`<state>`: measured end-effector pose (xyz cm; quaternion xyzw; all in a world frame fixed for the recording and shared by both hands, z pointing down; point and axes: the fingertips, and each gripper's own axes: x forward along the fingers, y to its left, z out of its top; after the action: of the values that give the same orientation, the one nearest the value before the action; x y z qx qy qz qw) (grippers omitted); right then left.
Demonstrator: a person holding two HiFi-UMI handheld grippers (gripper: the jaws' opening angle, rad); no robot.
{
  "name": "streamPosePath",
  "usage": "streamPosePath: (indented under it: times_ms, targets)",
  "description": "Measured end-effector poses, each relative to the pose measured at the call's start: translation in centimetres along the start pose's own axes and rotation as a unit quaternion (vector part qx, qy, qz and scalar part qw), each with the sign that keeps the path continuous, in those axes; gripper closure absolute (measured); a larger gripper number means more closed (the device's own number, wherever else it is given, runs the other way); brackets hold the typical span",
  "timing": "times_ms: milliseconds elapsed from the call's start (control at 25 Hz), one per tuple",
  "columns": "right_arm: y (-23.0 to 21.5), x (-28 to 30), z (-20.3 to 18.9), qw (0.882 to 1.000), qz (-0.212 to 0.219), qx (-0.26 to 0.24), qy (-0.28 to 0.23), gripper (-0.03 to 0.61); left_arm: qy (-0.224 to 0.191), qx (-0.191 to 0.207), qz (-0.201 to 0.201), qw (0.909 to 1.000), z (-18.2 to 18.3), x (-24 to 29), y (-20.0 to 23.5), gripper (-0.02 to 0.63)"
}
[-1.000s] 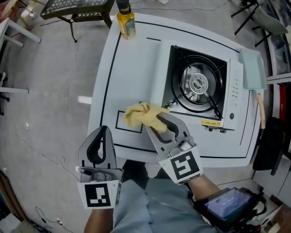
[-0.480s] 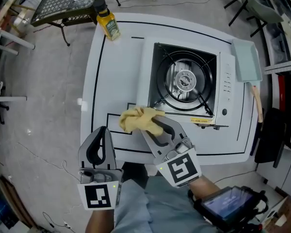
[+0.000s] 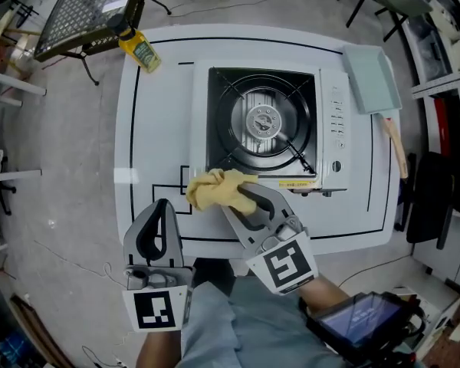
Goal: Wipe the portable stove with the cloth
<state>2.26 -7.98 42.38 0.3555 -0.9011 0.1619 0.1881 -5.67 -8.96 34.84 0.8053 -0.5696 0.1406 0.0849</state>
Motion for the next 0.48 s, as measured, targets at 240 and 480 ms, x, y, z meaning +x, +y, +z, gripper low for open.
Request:
streamPosePath:
  times_ms: [240,480]
  targets:
    - [-1.5,-1.7,-0.8,1.0,-0.014,0.013,0.002,0.454,-0.005,0.009,-0.015,0.9998,0.9,0.9,-2.1,0.595]
    - [-3.3,-3.7,-1.5,0.999,-0.029,0.015,-0.001,0.454,-0.007,0.021,-0.035,0.9992,1.7,1.8,-4.7,0.595]
